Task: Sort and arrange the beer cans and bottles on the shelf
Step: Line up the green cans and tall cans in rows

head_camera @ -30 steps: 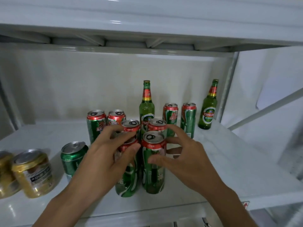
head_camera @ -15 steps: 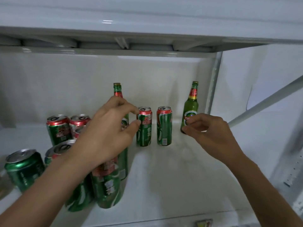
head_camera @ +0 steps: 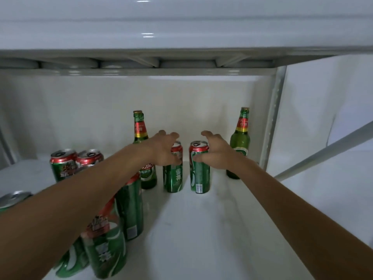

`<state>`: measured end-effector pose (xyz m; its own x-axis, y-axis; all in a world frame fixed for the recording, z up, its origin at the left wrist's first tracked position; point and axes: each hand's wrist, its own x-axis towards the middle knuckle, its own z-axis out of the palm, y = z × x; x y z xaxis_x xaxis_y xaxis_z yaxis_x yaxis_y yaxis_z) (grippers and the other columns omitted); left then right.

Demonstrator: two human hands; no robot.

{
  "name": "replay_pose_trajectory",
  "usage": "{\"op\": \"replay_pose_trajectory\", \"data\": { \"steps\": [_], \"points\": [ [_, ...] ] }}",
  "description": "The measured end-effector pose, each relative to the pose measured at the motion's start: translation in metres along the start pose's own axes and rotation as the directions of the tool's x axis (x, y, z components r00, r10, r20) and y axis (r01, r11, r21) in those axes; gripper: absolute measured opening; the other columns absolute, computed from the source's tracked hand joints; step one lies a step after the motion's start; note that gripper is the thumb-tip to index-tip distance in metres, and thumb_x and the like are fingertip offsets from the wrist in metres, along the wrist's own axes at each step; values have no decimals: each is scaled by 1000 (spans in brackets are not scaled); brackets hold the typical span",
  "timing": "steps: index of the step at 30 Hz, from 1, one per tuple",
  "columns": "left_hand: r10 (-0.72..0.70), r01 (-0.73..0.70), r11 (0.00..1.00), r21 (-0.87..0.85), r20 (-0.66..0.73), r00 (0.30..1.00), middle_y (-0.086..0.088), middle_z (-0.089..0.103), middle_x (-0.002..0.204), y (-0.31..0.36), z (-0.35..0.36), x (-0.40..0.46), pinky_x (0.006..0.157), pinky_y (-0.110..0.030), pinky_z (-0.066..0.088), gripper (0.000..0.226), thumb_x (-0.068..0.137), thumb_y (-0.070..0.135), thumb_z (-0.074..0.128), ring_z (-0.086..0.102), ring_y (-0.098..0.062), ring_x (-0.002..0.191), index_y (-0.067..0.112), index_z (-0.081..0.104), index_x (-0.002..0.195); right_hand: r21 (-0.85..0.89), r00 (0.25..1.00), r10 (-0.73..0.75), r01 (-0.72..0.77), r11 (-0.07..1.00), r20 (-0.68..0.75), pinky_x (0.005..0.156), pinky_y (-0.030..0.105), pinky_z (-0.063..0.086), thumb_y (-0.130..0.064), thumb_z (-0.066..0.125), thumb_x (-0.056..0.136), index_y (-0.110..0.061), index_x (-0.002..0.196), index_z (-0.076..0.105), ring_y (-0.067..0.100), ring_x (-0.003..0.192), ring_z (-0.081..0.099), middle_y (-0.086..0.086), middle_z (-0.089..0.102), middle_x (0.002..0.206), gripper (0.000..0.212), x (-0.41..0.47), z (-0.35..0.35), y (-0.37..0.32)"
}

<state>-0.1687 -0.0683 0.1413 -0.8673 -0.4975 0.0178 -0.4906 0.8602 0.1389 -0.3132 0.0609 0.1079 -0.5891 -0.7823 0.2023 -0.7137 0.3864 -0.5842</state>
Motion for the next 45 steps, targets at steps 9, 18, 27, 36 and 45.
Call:
{"op": "replay_pose_trajectory", "data": {
  "steps": [9, 18, 27, 36, 45],
  "points": [
    [-8, -2, 993, -118, -87, 996, -16, 59, 126, -3, 21, 30, 80, -35, 51, 68, 87, 31, 80, 57, -27, 105, 12, 39, 137, 271, 996, -72, 83, 959, -50, 97, 38, 53, -9, 85, 77, -19, 152, 37, 26, 115, 63, 8, 61, 134, 90, 10, 33, 31],
    [36, -77, 969, -233, -177, 984, -1, 62, 121, -3, -10, -9, 78, -30, 49, 64, 79, 32, 86, 61, -20, 103, 24, 47, 130, 297, 971, -171, 216, 930, -168, 91, 37, 60, -12, 96, 59, -20, 131, 57, 15, 104, 69, -4, 70, 116, 83, -17, 1, 31],
    [114, -182, 933, -310, -224, 968, 4, 71, 107, 1, -16, -86, 88, -37, 59, 57, 76, 26, 88, 69, -14, 96, 28, 55, 122, 303, 957, -225, 273, 913, -184, 91, 35, 59, -22, 99, 54, -30, 119, 66, 7, 97, 71, -15, 73, 104, 74, -63, -16, 11],
    [244, -327, 890, -317, -273, 930, 8, 70, 109, -18, -16, -126, 82, -28, 59, 53, 78, 19, 88, 67, -5, 95, 28, 56, 120, 277, 964, -171, 224, 934, -203, 87, 36, 60, -21, 98, 52, -33, 109, 68, 3, 93, 70, -15, 74, 100, 66, -114, -3, -23],
    [343, -406, 856, -320, -235, 909, 9, 71, 106, -21, -4, -152, 85, -37, 60, 54, 79, 26, 88, 69, -7, 94, 32, 55, 121, 244, 972, -110, 160, 957, -206, 69, 4, 48, -20, 99, 54, -31, 110, 67, -9, 89, 65, -18, 71, 100, 66, -153, 14, -34]
  ]
}}
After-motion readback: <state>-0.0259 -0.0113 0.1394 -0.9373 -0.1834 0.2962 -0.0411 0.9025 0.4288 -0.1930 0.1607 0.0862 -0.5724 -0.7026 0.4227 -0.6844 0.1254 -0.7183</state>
